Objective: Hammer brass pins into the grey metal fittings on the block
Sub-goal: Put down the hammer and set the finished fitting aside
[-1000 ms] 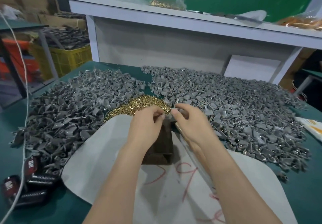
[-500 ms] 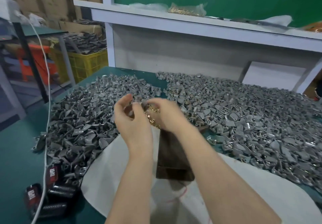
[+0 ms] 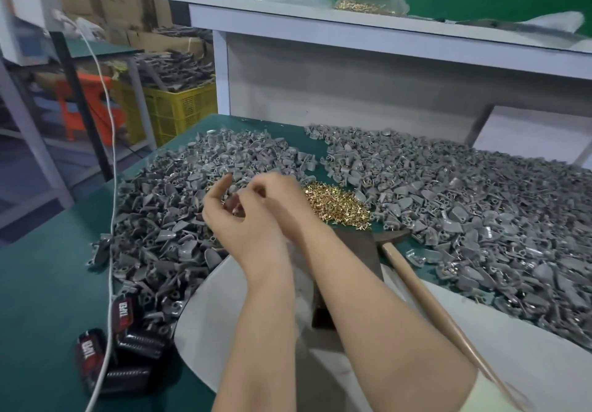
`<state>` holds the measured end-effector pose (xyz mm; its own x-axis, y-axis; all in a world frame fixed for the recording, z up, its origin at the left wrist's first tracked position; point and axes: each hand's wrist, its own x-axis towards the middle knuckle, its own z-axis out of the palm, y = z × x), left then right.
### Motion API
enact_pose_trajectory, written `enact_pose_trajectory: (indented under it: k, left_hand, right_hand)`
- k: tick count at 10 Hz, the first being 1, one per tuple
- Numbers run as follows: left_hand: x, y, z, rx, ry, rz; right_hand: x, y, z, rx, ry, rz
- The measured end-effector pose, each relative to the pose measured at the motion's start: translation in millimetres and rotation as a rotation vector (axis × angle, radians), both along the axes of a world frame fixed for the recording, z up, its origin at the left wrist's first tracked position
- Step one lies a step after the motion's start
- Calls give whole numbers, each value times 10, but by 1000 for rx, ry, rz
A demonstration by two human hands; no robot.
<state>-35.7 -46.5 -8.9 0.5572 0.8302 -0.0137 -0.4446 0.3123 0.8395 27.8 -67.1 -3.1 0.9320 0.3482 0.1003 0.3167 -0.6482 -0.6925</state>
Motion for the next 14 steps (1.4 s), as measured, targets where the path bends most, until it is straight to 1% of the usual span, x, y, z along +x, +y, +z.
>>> enact_pose_trajectory:
  k: [1, 2, 3, 4, 5, 6, 7, 8, 9, 10, 11, 12, 13, 14]
  left_hand:
    - [0, -47, -39, 92, 29, -125]
    - [16, -93, -60, 267, 66, -311]
    - [-28, -194, -39, 469, 98, -492]
    - [-52, -251, -28, 501, 107, -572]
    - [-74, -276, -24, 489, 101, -609]
    - [-89, -294, -32, 526, 84, -656]
    - [-78, -301, -47, 573, 82, -702]
    - [-54, -311, -65, 598, 93, -696]
    - [-44, -314, -70, 554, 99, -680]
    - [-55, -324, -61, 523, 71, -628]
    - [-59, -322, -40, 482, 46, -585]
    - [-40, -286, -43, 385, 27, -586]
    - [-23, -229, -50, 164, 29, -507]
    - [-19, -169, -43, -23, -2, -419]
  right_hand:
    - [-16, -340, 158, 169, 19, -47]
    - [-104, -716, 258, 352, 158, -38]
    - [-217, -986, 321, 364, 123, -41]
    - [-358, -1137, 327, 370, 59, -138]
    - [-440, -1220, 296, 445, 52, -182]
    - [-489, -1263, 264, 422, -15, -185]
    - [-504, -1293, 252, 306, -85, -181]
    - [-513, -1309, 259, 237, -123, -184]
    - [-523, -1284, 260, 196, -153, -192]
    - [-510, -1225, 269, 213, -165, -236]
    - [-494, -1161, 336, 340, -63, -153]
    - [-460, -1103, 401, 548, 96, -42]
    - [-296, -1039, 340, 494, 82, -207]
    - [0, -913, 179, -175, -19, -306]
